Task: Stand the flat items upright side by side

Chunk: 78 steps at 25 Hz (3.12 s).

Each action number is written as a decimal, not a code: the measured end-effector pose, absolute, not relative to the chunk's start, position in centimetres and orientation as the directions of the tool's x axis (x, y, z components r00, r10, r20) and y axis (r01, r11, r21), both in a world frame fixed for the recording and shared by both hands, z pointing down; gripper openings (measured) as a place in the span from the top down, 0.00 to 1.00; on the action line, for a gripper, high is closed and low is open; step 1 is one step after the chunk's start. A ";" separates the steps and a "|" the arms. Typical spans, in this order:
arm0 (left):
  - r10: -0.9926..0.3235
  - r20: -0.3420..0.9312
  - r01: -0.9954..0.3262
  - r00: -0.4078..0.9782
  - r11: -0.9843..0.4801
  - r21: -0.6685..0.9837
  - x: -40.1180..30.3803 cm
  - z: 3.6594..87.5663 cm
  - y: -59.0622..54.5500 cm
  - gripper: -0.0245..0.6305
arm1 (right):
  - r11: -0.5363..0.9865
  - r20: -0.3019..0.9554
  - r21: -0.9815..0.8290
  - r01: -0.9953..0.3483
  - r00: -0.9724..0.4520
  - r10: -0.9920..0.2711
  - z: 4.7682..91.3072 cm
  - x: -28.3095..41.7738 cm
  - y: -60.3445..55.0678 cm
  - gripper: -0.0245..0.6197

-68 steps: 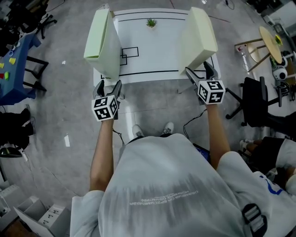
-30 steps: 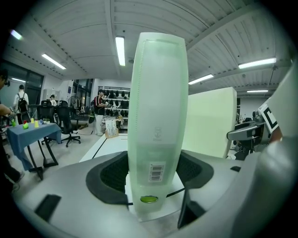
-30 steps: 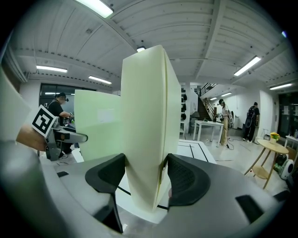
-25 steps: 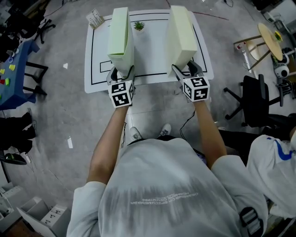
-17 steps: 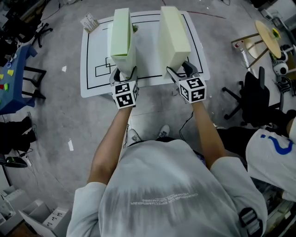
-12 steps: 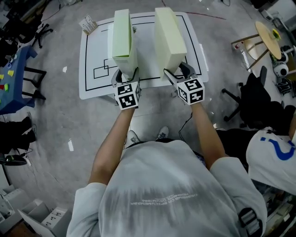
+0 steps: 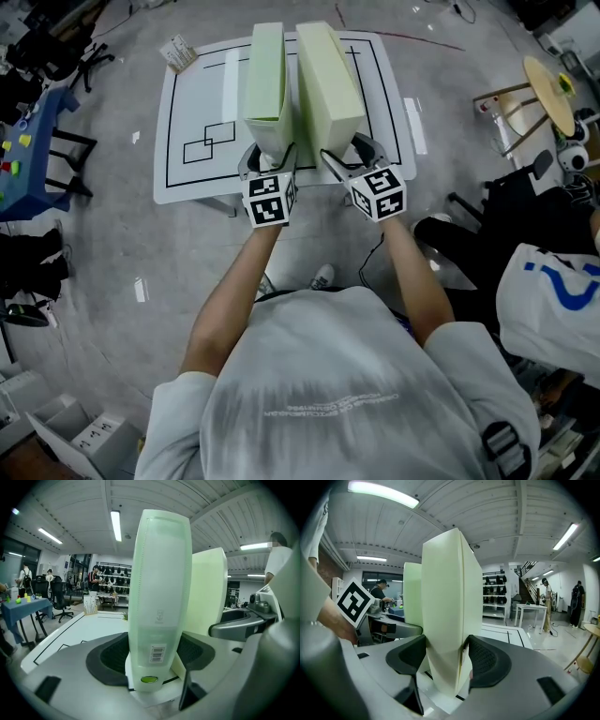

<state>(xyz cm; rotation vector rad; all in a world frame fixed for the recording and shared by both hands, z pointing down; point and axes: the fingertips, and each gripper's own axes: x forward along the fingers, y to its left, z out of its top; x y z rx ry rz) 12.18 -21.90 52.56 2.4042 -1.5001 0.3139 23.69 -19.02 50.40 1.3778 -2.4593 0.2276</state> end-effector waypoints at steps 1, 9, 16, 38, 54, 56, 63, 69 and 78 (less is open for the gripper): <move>-0.835 0.333 -0.899 0.438 -0.419 0.130 12.7 52.5 -21.8 0.47 | 0.531 0.346 0.014 -0.848 -0.494 -0.798 50.4 23.7 -19.1 0.48; -0.810 0.326 -0.872 0.487 -0.467 0.145 15.5 52.4 -20.9 0.48 | 0.575 0.351 -0.015 -0.818 -0.543 -0.763 50.6 23.6 -19.2 0.47; -0.714 0.327 -0.775 0.619 -0.623 0.107 16.9 52.5 -19.7 0.50 | 0.585 0.374 -0.032 -0.811 -0.552 -0.745 50.8 23.0 -19.2 0.47; -0.581 0.342 -0.630 0.739 -0.775 0.044 8.9 49.3 -18.6 0.66 | 0.384 0.361 0.024 -0.923 -0.350 -0.864 45.6 26.8 -16.6 0.51; -0.636 -0.007 -0.632 0.772 -0.765 -0.125 1.9 30.2 -19.8 0.93 | 0.297 0.068 0.259 -0.919 -0.289 -0.955 26.8 23.4 -14.4 0.92; -0.634 -0.025 -0.630 0.773 -0.764 -0.141 1.6 28.9 -19.7 0.93 | 0.298 0.053 0.265 -0.917 -0.295 -0.954 26.0 23.0 -14.3 0.92; -0.612 -0.073 -0.612 0.788 -0.765 -0.200 1.7 25.7 -18.5 0.93 | 0.306 0.041 0.295 -0.905 -0.308 -0.950 24.5 21.7 -13.7 0.92; -0.627 -0.090 -0.623 0.774 -0.728 -0.286 2.0 24.1 -17.7 0.93 | 0.285 0.031 0.326 -0.902 -0.291 -0.956 23.6 21.7 -13.3 0.92; -0.648 -0.019 -0.630 0.761 -0.733 -0.257 2.3 26.4 -18.1 0.93 | 0.299 0.079 0.329 -0.896 -0.289 -0.954 25.9 21.6 -13.5 0.92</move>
